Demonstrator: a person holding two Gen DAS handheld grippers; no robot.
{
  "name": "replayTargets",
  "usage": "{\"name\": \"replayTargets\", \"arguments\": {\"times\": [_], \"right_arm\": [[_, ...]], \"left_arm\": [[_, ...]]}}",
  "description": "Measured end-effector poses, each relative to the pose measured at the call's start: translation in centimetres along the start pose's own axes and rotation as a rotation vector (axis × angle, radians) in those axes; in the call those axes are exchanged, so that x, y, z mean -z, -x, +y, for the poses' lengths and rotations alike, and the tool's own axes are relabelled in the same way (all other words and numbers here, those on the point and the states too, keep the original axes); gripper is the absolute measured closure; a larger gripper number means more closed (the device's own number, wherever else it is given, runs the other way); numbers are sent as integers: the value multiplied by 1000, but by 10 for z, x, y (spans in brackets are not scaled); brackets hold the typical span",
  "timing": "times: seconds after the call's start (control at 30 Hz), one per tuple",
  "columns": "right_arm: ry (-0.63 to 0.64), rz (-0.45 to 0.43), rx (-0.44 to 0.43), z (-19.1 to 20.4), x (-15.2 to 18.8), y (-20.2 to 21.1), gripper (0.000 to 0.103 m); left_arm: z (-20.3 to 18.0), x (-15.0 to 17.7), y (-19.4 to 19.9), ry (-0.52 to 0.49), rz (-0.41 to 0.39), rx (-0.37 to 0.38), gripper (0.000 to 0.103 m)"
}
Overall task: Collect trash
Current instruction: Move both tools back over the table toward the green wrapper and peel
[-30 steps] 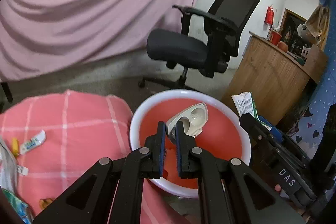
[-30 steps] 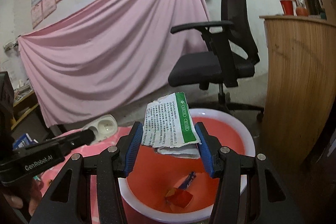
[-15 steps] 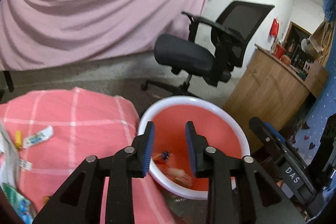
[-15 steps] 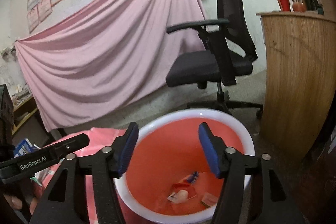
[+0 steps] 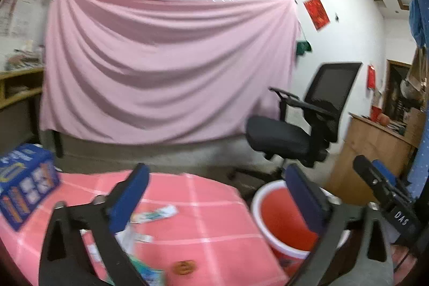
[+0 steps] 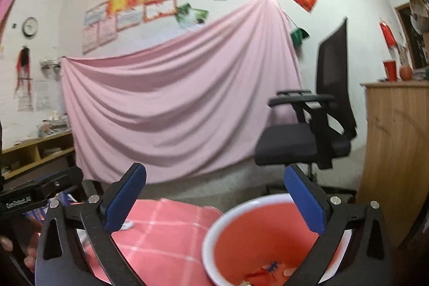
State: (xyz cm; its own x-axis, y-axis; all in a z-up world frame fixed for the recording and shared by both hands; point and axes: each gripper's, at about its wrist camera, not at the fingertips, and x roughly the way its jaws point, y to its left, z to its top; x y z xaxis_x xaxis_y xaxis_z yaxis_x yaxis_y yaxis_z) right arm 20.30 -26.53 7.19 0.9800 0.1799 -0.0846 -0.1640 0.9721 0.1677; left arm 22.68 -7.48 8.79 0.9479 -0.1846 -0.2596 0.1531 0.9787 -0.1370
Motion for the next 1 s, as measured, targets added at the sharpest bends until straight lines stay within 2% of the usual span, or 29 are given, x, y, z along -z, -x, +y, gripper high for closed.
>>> {"name": "replayTargets", "arguments": {"times": [0.23, 0.5, 0.7, 0.9, 1.0], "right_arm": [[44, -49, -112, 44, 2, 6, 0], [196, 10, -211, 98, 22, -4, 0], [271, 121, -251, 122, 43, -21, 0], [339, 318, -249, 136, 70, -46, 0], [331, 382, -253, 135, 74, -55, 0]], "left_arm": [[51, 17, 44, 34, -71, -106, 1], [98, 43, 75, 36, -78, -200, 1], [115, 64, 75, 47, 1, -219, 1], [124, 74, 54, 76, 141, -232, 1], [127, 79, 46, 101, 193, -219, 1]]}}
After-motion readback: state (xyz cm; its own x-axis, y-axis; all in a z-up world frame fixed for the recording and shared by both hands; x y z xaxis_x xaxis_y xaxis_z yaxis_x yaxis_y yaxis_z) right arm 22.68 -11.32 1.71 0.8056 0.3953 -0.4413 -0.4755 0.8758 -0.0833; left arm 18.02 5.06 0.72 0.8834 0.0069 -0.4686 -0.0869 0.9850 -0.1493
